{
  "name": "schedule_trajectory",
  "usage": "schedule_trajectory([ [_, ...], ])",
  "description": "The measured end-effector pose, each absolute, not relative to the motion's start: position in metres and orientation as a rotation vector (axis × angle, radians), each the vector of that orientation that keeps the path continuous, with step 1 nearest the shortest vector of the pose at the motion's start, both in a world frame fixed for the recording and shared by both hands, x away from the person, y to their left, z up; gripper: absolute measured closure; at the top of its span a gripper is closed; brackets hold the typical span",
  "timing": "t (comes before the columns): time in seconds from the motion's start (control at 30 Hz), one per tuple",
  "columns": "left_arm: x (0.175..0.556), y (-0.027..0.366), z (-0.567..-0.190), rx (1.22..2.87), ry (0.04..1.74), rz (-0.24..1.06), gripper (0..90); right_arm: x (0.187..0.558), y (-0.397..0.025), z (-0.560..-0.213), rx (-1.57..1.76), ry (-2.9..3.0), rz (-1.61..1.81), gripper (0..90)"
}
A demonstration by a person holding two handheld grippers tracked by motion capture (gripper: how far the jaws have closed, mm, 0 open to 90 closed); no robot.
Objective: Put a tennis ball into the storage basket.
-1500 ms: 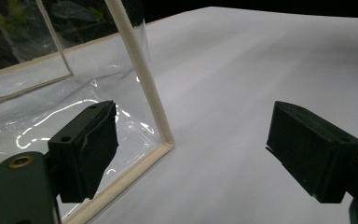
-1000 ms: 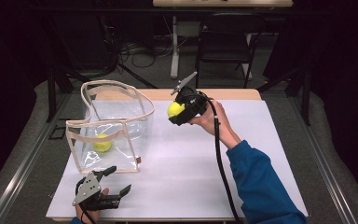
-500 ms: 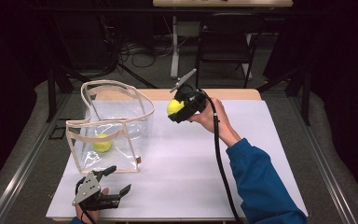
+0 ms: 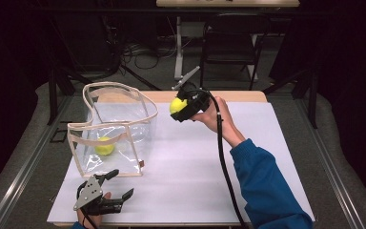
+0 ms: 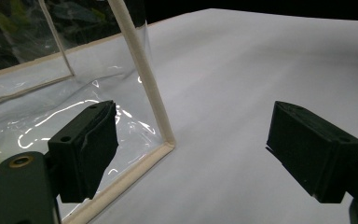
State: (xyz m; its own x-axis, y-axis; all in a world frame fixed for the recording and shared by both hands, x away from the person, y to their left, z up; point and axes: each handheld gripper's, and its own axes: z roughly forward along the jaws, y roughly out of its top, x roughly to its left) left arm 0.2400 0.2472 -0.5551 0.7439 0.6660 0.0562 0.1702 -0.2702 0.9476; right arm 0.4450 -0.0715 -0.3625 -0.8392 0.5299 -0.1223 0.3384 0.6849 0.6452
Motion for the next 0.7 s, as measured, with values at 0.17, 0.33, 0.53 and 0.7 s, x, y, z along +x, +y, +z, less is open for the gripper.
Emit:
schedule_trajectory([
  [0.17,0.24,0.247,-0.555,1.814,0.653,0.547,16.0,0.444,-0.069,-0.358,0.678,2.593,0.909,26.4],
  [0.33,0.24,0.247,-0.555,1.817,0.653,0.546,16.0,0.445,-0.067,-0.356,0.668,2.581,0.912,26.4],
  [0.53,0.24,0.248,-0.555,1.816,0.652,0.544,16.0,0.446,-0.064,-0.355,0.661,2.579,0.911,26.4],
  [0.7,0.241,0.247,-0.555,1.812,0.655,0.547,15.9,0.447,-0.062,-0.351,0.65,2.575,0.91,26.4],
])
